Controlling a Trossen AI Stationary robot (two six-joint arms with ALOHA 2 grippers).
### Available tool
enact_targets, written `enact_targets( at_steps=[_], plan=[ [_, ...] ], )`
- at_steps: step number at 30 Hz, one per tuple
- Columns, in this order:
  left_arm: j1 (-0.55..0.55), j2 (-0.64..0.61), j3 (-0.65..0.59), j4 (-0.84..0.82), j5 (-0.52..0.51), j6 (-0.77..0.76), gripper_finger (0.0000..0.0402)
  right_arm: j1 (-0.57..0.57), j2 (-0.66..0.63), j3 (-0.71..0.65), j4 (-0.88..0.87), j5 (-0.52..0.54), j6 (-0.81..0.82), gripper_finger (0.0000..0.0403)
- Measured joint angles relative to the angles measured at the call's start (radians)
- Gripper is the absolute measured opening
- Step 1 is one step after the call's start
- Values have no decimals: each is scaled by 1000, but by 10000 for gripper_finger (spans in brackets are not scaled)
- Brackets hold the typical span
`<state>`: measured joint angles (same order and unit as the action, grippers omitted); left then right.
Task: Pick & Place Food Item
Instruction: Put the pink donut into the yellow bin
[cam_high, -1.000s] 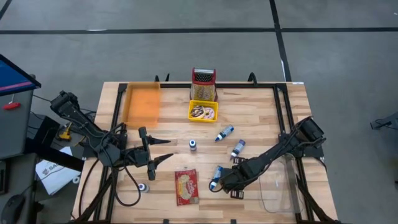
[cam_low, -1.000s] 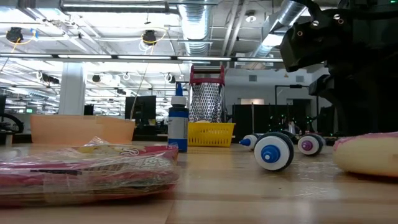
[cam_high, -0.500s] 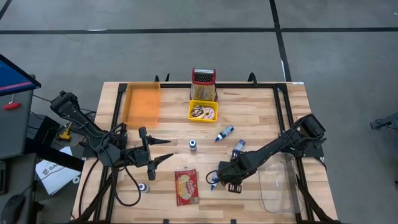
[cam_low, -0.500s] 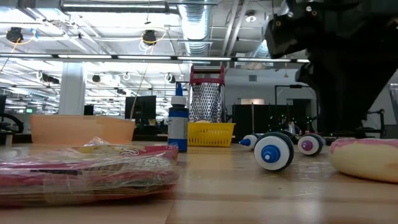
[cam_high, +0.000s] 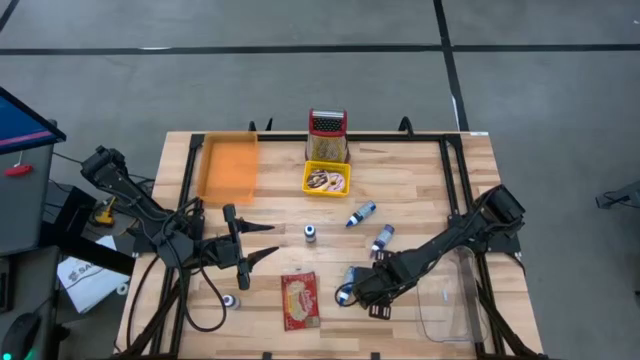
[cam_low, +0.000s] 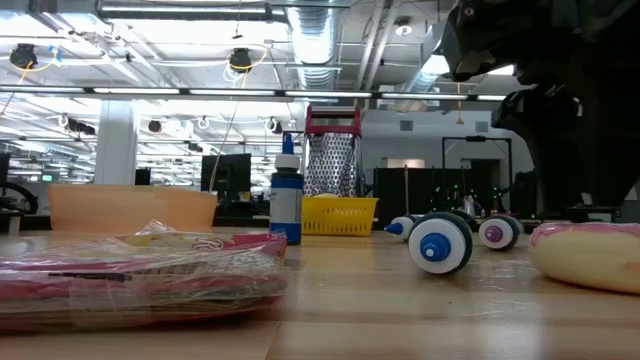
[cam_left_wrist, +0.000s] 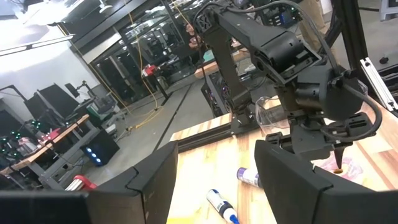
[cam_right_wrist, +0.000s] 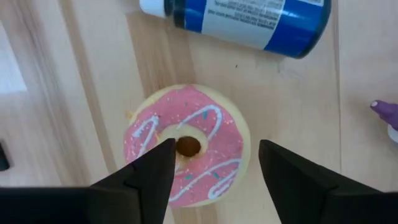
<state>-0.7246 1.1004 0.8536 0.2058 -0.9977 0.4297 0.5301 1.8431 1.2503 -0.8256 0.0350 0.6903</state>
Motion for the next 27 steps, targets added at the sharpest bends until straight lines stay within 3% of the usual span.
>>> enact_targets(
  at_steps=[27],
  plan=[
    [0,0,0,1,0,-2,210,1,10,-75,79,11,29,230]
  ],
)
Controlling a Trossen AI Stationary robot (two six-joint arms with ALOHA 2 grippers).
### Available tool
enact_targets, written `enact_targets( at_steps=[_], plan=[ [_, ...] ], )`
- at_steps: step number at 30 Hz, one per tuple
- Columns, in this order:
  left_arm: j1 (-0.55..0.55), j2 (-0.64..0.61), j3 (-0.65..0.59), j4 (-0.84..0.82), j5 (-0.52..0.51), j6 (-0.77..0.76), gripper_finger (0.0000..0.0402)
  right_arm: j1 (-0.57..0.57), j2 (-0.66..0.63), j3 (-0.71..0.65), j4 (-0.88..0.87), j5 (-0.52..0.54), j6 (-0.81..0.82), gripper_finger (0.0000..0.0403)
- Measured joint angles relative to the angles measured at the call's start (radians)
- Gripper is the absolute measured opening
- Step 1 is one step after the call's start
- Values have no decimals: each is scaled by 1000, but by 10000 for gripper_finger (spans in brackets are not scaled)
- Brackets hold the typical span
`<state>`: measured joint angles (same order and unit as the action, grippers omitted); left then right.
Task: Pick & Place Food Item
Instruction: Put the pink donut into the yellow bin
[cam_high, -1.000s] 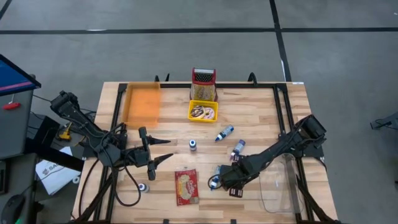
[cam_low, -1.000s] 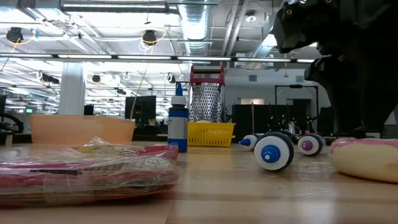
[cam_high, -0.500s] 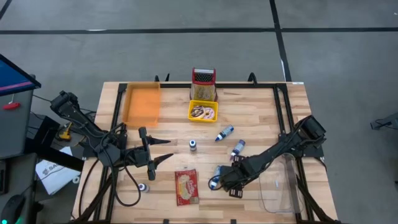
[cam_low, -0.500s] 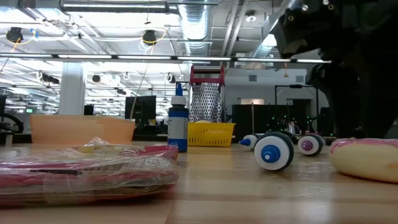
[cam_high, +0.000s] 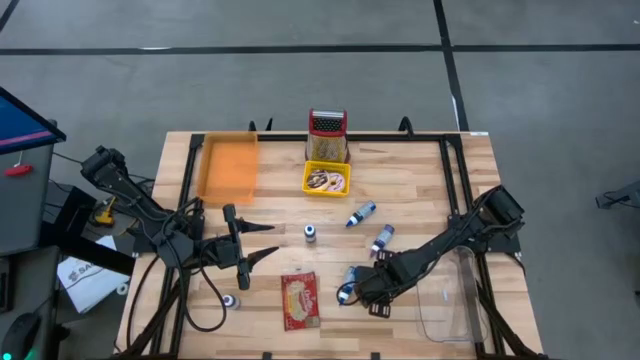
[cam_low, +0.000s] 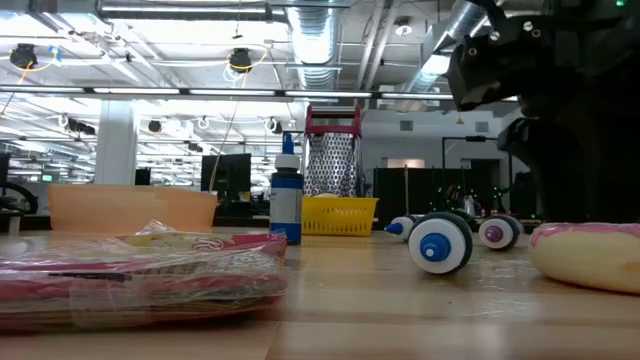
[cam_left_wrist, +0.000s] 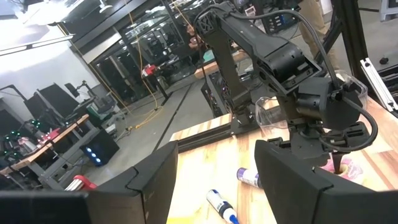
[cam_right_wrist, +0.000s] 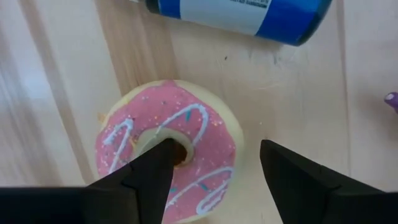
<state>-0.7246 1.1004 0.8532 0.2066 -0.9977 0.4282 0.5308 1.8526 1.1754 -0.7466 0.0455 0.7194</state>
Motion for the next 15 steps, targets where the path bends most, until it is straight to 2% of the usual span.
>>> enact_targets(
  at_steps=[9,15],
  plan=[
    [0,0,0,0,0,-3,210,0,0,-34,40,-23,12,229],
    [0,0,0,0,0,-7,210,0,0,-34,41,-23,15,192]
  ],
)
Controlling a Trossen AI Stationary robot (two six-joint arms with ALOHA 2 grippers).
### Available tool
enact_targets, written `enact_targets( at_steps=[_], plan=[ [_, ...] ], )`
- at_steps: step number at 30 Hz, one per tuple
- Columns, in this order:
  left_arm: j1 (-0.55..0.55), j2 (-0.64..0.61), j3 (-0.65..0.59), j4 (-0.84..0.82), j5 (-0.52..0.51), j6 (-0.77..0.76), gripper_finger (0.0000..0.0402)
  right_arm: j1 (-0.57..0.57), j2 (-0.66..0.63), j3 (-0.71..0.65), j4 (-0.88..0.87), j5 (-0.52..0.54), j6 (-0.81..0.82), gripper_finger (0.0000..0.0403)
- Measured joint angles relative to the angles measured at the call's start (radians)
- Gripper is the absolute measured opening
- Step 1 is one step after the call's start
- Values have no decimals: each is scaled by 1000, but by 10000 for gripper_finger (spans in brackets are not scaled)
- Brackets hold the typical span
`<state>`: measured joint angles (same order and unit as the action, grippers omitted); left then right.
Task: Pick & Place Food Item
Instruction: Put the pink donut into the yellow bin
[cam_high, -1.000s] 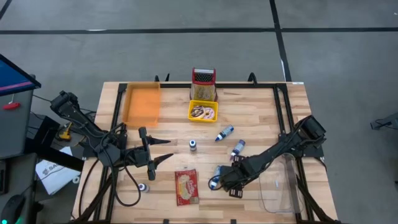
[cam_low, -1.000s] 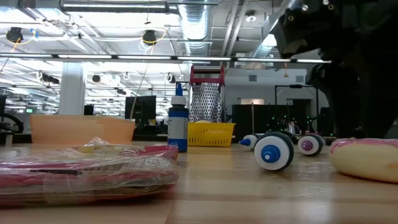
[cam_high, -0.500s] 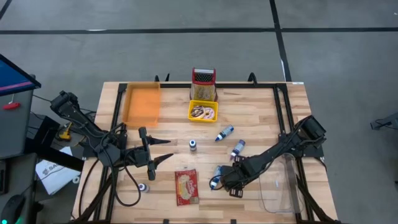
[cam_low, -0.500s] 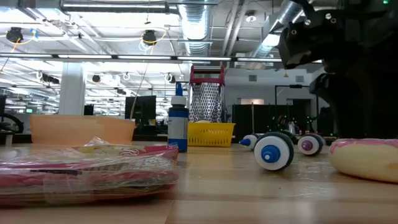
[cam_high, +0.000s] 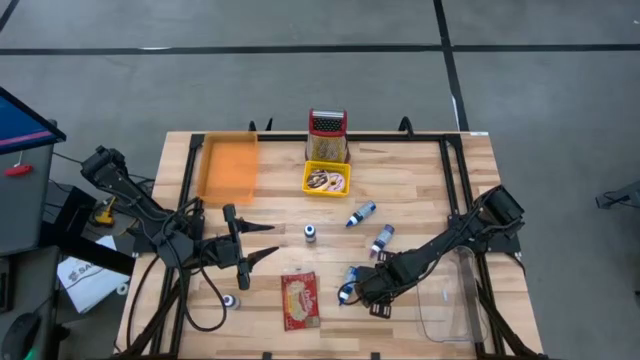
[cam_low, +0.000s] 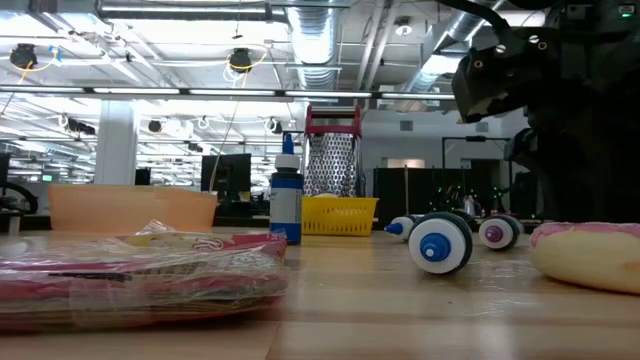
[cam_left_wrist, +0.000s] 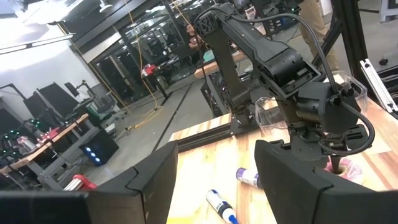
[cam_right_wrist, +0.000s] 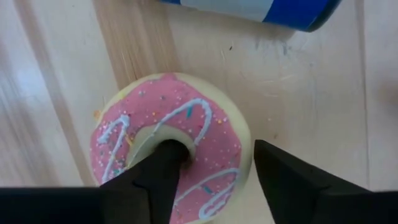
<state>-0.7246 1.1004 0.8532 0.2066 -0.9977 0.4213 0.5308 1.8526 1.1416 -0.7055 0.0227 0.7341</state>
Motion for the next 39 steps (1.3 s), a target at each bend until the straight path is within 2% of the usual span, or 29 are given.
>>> enact_targets(
  at_steps=[6,10,20,29,39],
  plan=[
    [0,0,0,0,0,-1,210,0,0,0,0,0,0,136],
    [0,0,0,0,0,-1,210,0,0,0,0,0,0,115],
    [0,0,0,0,0,0,210,0,0,2,-1,0,0,111],
    [0,0,0,0,0,0,210,-14,0,65,-40,11,-39,111],
    [0,0,0,0,0,0,210,-141,0,206,-196,171,-247,111]
  ],
)
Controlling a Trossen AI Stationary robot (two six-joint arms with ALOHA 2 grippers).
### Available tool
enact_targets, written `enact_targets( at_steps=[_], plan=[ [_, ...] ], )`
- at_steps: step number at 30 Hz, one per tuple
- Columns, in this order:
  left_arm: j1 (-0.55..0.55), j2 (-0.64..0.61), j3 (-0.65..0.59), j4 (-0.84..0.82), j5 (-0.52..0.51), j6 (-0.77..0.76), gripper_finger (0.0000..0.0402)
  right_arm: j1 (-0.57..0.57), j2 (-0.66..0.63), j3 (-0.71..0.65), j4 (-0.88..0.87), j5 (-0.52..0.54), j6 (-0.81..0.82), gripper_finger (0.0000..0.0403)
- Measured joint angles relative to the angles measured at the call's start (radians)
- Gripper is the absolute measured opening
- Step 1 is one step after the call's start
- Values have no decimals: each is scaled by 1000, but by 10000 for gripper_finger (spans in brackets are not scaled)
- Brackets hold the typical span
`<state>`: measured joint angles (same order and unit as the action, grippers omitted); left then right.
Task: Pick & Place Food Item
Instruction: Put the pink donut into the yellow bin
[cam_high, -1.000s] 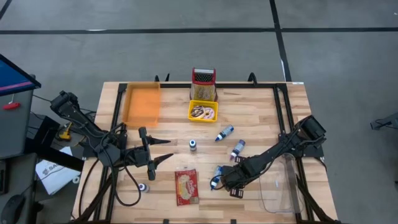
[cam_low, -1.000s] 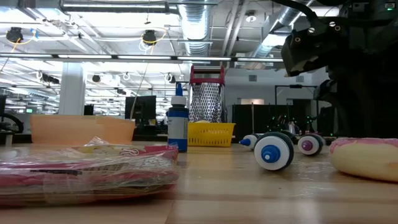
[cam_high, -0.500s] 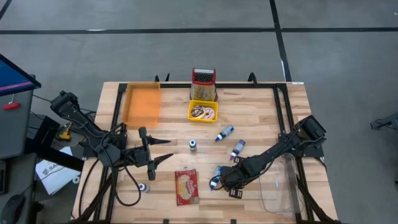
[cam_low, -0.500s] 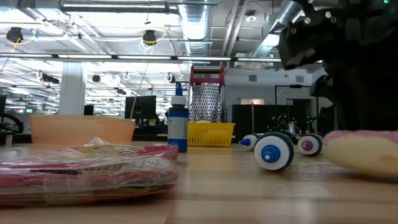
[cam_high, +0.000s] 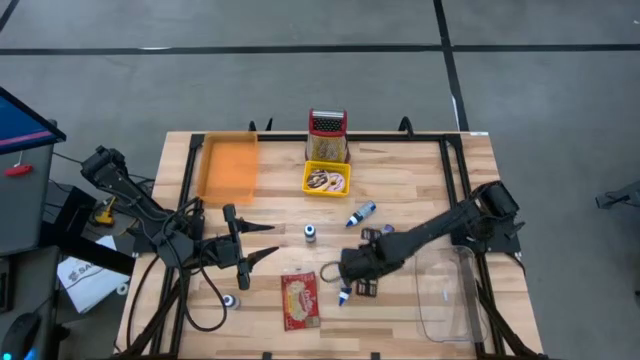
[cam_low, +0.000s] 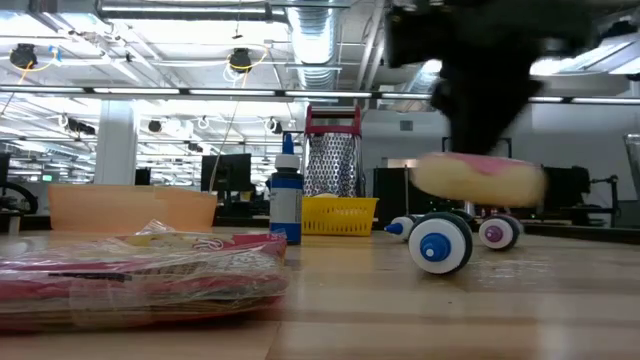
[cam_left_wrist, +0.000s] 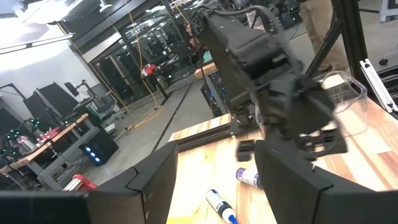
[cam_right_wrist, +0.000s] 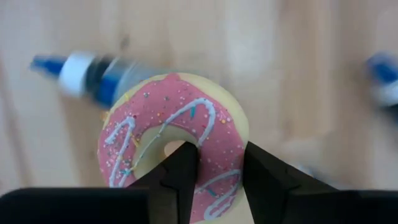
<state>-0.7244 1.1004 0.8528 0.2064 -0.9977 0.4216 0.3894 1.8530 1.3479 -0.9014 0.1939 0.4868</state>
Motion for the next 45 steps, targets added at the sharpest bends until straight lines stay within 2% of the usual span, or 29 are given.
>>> enact_targets(
  at_steps=[6,10,14,19,25,32,45],
  plan=[
    [-2,0,0,-15,-51,0,210,-153,-17,72,-9,59,-171,111],
    [-13,0,0,-36,-98,0,210,-279,-57,79,6,63,-265,111],
    [-17,-4,0,-46,-102,-4,210,-415,-109,79,69,55,-345,111],
    [-22,-9,0,-52,-111,-10,210,-583,-148,79,275,-144,-413,111],
    [-38,-9,0,-57,-125,-11,210,-725,-129,77,270,-197,-419,111],
    [-47,-14,0,-58,-139,-11,210,-792,-130,12,348,-249,-381,111],
    [-49,-15,0,-56,-139,-15,210,-789,-130,-106,482,-247,-333,111]
  ],
)
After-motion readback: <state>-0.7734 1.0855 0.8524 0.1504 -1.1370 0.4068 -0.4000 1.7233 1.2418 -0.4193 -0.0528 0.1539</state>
